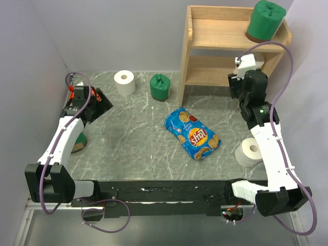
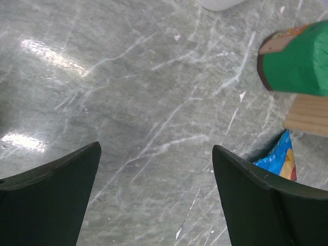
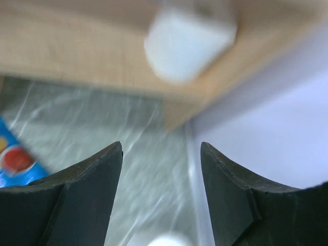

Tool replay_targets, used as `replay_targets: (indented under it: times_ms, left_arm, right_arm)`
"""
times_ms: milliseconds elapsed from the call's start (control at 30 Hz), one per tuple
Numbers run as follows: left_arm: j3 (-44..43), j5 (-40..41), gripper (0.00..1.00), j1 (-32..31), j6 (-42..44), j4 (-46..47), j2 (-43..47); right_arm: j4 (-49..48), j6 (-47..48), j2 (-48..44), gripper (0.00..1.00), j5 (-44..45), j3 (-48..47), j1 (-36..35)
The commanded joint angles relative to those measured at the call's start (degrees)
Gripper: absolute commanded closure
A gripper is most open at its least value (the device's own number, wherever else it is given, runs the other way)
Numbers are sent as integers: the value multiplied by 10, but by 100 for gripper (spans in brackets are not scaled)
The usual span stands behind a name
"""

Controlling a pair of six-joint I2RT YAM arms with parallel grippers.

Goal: Place and organize the paper towels onto the shelf

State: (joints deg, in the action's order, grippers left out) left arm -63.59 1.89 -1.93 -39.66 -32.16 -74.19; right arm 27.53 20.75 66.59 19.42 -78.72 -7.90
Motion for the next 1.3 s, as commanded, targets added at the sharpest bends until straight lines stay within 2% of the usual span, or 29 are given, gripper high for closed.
replay_targets:
  times_ms: [0,33,67,233,367,633,867,1267]
  left_arm:
    - [-5,9,4,-26,13,16,25]
    - [-5,9,4,-29,13,16,26]
    - [-6,9,4,-32,15,15,24]
    - [-10,11,4,-47,15,9,19]
    - [-9,6,4,-61,14,10,17]
    - [-11,7,4,-81,13,9,-1]
    - [-14,38,4,-101,18,2,1]
    - [-15,40,4,-101,20,2,-1]
  right_arm:
    - [199,-223,14,31,82,-6,2]
    - [239,-243,17,30,91,-1,3]
    - [251,-286,19,30,102,17,10]
    - [298,-375,3,31,93,77,51]
    - [291,-418,-29,30,31,156,99]
    - [258,-436,-45,29,-48,254,196]
    - [234,-431,-47,28,-61,279,225]
    - [185,-369,-15,25,-78,278,246]
